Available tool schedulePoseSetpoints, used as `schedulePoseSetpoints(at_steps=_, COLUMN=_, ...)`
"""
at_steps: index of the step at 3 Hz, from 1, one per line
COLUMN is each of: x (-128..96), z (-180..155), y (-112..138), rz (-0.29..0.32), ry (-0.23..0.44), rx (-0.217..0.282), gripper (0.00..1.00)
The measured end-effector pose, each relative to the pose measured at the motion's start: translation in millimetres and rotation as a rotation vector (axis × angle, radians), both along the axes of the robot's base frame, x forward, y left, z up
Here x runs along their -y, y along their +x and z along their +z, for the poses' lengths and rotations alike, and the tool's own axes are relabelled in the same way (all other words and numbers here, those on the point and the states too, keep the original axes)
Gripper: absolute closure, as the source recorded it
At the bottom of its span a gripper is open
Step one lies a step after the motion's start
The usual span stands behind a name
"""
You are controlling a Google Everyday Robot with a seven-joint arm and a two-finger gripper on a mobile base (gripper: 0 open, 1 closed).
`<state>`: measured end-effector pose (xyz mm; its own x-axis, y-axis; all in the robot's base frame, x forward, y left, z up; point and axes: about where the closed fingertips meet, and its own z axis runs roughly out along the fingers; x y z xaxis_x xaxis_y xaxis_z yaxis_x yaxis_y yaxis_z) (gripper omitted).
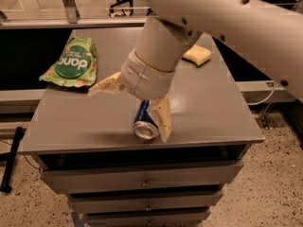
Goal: Pick pepsi can
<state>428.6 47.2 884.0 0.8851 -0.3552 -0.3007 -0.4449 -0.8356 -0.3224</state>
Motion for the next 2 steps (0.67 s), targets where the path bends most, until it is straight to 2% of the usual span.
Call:
schedulePoseSetpoints(at_steps=1, x=-5.4, z=-0.2, y=19.0, rz=0.113, ry=-0.013, rx=0.079, gripper=0.0)
schedulePoseSetpoints(at_steps=2, x=-4.6, z=-4.7, y=36.7, rz=0.16, ry=-0.04, rx=0.14, gripper=0.0)
